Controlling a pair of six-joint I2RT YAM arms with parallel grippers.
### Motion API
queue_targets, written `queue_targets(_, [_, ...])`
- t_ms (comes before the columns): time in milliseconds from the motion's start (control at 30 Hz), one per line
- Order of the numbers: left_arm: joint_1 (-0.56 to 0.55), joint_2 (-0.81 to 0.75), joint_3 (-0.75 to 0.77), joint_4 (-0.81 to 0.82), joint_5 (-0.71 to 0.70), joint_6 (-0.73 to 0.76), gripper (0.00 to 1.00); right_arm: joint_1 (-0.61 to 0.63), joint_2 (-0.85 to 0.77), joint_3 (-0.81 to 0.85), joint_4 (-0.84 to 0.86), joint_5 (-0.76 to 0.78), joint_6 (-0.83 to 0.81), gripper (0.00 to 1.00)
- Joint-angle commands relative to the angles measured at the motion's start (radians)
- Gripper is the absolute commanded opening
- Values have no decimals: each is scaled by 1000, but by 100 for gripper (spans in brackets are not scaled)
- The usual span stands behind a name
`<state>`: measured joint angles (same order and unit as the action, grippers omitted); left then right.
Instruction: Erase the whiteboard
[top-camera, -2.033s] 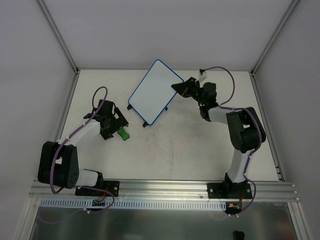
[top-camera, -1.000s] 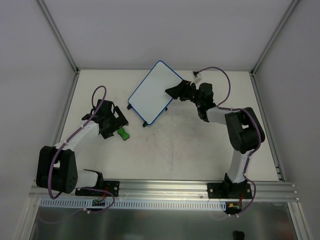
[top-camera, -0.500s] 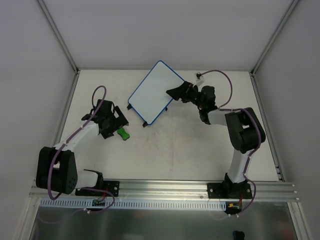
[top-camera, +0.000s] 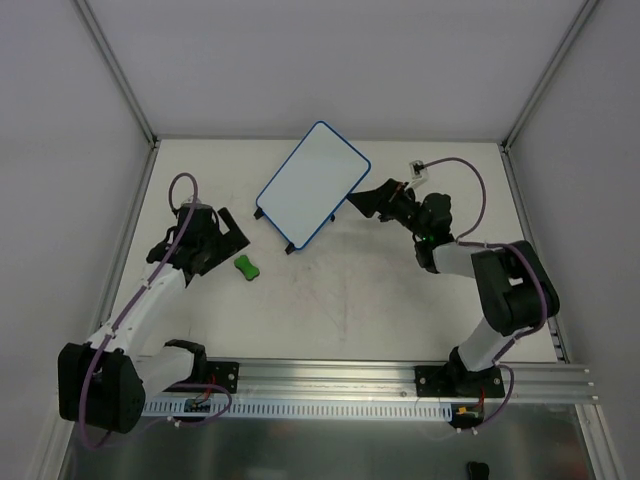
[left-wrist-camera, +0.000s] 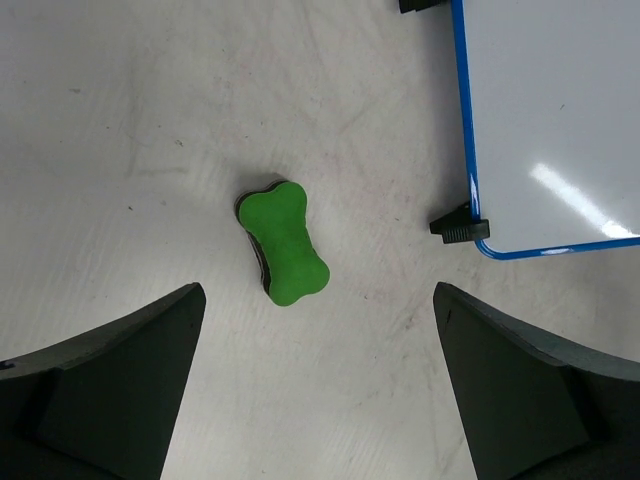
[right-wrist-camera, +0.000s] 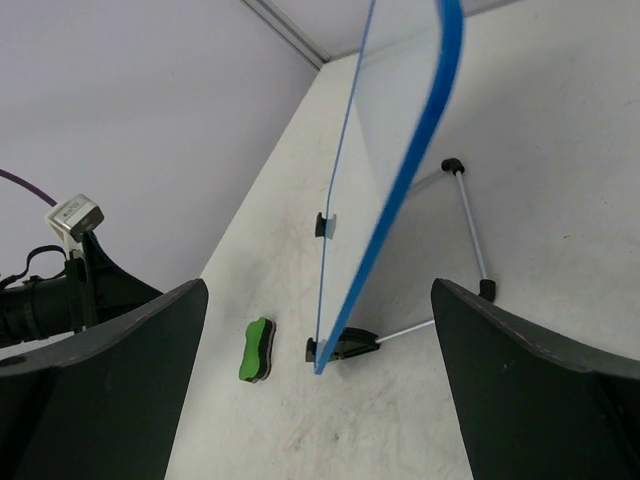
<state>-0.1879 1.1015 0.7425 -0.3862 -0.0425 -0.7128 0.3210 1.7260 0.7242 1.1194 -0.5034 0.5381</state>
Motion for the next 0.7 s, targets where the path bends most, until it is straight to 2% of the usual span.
queue_targets(0, [8,-89,-31,-3,-68,29,99,1,-159,-58,85,16,-44,99])
queue_targets(133, [8,-184,-54,3,-86,45,99,9,-331,-135,-38,48,-85,99])
queue_targets(233, [7,-248,-90,20,-92,65,99,33,-471,-190,-205,86,-137,99])
queue_targets(267, [7,-284,-106,23,-99,64,99,45,-512,-201,-336,103,-162,99])
queue_targets(467, [7,-429,-241,96,-66,65,99,118,-824,-307,-709,249,-297,99])
queue_targets(567, [8,-482,-273,99,-82,108,99,119,-979,-342,-846,261,-323,99])
queue_targets(667, [8,-509,-307,104,-83,137,99,121,-1121,-436,-868,278,-304,99])
